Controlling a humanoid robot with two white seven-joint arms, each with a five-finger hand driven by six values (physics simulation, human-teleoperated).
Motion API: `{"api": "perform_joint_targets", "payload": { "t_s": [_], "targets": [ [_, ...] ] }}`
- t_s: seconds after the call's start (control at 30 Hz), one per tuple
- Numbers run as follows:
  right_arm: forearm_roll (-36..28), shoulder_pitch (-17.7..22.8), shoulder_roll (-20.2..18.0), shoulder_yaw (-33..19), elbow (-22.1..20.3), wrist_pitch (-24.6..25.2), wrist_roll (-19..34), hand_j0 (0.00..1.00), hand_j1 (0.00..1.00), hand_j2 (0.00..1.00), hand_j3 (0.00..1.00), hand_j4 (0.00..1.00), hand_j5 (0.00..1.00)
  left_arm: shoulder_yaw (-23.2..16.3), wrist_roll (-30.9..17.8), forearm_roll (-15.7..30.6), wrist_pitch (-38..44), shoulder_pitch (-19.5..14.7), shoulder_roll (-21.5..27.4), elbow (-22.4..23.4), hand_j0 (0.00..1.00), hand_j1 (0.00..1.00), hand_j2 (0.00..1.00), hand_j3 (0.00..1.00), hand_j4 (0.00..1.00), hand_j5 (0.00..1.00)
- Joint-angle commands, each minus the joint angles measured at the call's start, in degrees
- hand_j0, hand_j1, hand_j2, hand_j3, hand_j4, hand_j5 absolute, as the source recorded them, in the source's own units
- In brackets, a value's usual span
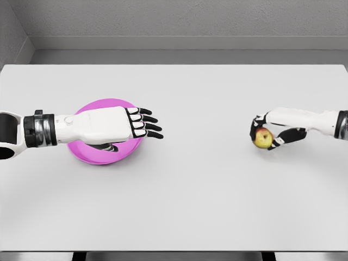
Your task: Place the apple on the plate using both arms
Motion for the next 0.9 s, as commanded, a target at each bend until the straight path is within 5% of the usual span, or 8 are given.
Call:
{"api": "perform_joint_targets", "payload": {
  "t_s": [0.0, 0.17, 0.4, 0.43, 0.47, 0.67, 0.77, 0.87],
  "targets": [
    [-1.39, -0.56, 3.86, 0.7, -3.43, 0.2, -0.03, 0.33, 0.33, 0.33, 0.33, 0.33, 0.33, 0.03, 0.03, 0.28, 0.06, 0.01, 0.08, 0.01, 1.0, 1.0, 1.0, 1.0, 1.0, 1.0],
    [-0.86, -5.93, 16.69, 1.58, -1.59, 8.75, -0.03, 0.35, 0.35, 0.35, 0.35, 0.35, 0.35, 0.03, 0.03, 0.28, 0.06, 0.01, -0.01, 0.01, 1.0, 1.0, 1.0, 1.0, 1.0, 1.0],
    [-0.77, -5.84, 16.52, 1.93, 1.4, 6.99, -0.03, 0.36, 0.36, 0.36, 0.36, 0.36, 0.36, 0.03, 0.03, 0.37, 0.06, 0.01, -0.01, 0.01, 1.0, 1.0, 1.0, 1.0, 1.0, 1.0],
    [-0.69, -5.84, 16.52, 1.93, 1.4, 6.99, -0.03, 0.46, 0.46, 0.46, 0.46, 0.46, 0.46, 0.03, 0.03, 0.28, 0.06, 0.01, -0.01, 0.01, 1.0, 1.0, 1.0, 1.0, 1.0, 1.0],
    [-0.34, -5.84, 16.43, 2.02, 1.49, 7.43, -0.03, 1.0, 1.0, 1.0, 1.0, 1.0, 1.0, 0.03, 0.03, 0.28, 0.06, 0.01, -0.01, 0.01, 1.0, 1.0, 1.0, 1.0, 1.0, 1.0],
    [-0.07, -5.58, 15.99, 0.44, 3.16, 6.99, -0.03, 1.0, 1.0, 1.0, 1.0, 1.0, 1.0, -0.23, 0.03, 0.37, 0.06, 0.01, -0.27, -0.07, 1.0, 1.0, 1.0, 1.0, 1.0, 1.0],
    [-0.07, -3.56, 14.85, -5.53, 4.83, 3.21, -0.03, 1.0, 1.0, 1.0, 1.0, 1.0, 1.0, -0.5, -0.06, 0.37, 0.06, -0.08, -1.06, -0.07, 1.0, 1.0, 1.0, 1.0, 1.0, 1.0],
    [1.86, 1.98, 17.49, -25.58, 5.18, 0.31, -0.03, 1.0, 1.0, 1.0, 1.0, 1.0, 1.0, -0.41, -4.54, 0.28, 0.06, -1.83, -6.51, 0.01, 1.0, 1.0, 1.0, 1.0, 1.0, 1.0]
  ]
}}
